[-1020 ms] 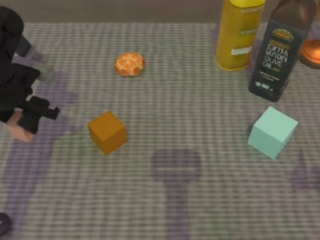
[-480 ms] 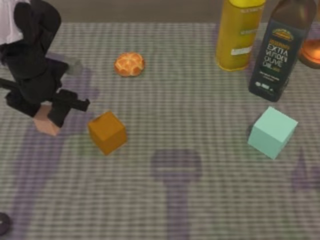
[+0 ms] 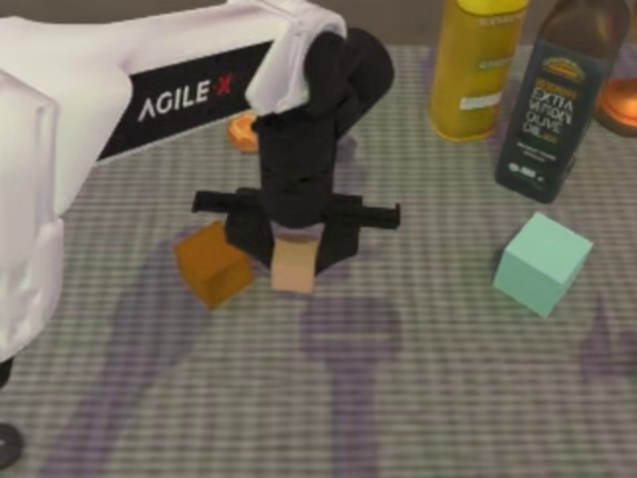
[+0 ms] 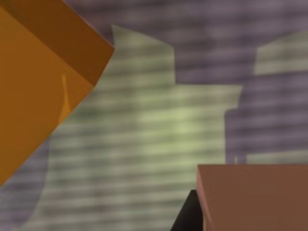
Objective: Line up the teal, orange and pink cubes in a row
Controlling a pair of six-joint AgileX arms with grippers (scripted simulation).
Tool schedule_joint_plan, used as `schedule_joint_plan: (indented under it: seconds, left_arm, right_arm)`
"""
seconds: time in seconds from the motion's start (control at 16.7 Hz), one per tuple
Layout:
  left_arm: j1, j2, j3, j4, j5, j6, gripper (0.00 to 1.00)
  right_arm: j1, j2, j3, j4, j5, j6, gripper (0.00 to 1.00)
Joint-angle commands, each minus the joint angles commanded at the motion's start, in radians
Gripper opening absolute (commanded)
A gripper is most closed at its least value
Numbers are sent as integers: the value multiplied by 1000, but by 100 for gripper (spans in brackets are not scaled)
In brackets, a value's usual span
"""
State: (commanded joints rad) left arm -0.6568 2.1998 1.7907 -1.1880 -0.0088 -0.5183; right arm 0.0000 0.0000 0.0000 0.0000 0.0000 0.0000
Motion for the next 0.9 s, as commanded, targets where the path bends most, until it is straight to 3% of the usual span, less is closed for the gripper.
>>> schedule_joint_plan:
  seconds: [0.24,0.42,0.9]
  left_arm:
    - [-227,72,144,-63,-8,-327,0]
    - [-340,94,214,-86,-16,-466,0]
    - [-373,95,229,-86,-19,-504,0]
  right_arm:
    - [0,0,0,0,0,0,100]
    - [0,0,0,0,0,0,100]
    - [0,0,0,0,0,0,100]
